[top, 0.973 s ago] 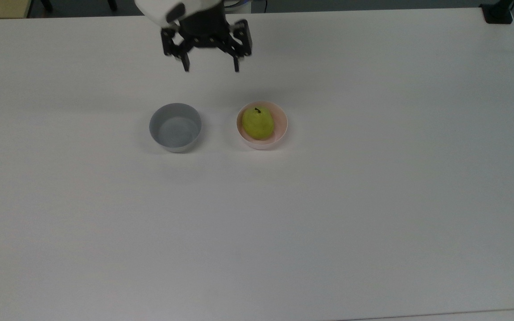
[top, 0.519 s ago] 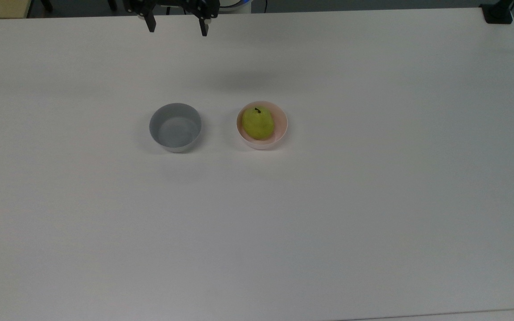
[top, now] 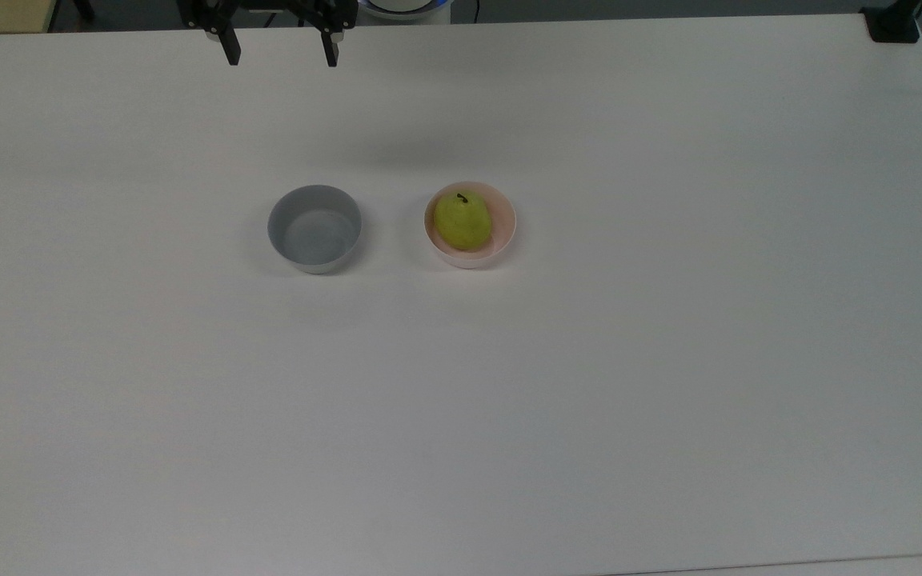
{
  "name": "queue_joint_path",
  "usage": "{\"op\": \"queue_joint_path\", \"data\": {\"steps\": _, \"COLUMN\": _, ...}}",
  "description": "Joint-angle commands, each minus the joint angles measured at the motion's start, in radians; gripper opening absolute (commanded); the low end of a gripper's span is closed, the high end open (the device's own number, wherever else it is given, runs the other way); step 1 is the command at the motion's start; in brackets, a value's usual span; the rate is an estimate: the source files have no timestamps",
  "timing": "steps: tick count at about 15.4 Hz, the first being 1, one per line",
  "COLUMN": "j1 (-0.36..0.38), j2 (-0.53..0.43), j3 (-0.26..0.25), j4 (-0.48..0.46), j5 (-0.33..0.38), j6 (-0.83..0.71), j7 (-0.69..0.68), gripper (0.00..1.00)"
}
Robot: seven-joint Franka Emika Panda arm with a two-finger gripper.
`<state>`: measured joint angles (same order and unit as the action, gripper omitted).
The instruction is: Place the pear in the bowl
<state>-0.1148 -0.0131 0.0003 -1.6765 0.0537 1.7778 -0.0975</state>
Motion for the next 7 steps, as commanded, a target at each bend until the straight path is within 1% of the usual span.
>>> {"op": "queue_joint_path", "data": {"steps": 1, "j1": 0.009, "j2": 0.001, "j3": -0.008, "j4": 0.003, "j5": -0.003, "j6": 0.018, "j7": -0.010, "gripper": 1.00}}
{"op": "queue_joint_path", "data": {"steps": 7, "j1": 0.012, "j2": -0.001, "j3": -0.005, "j4": 0.003, "j5": -0.012, "j6": 0.017, "j7": -0.010, "gripper": 1.00}}
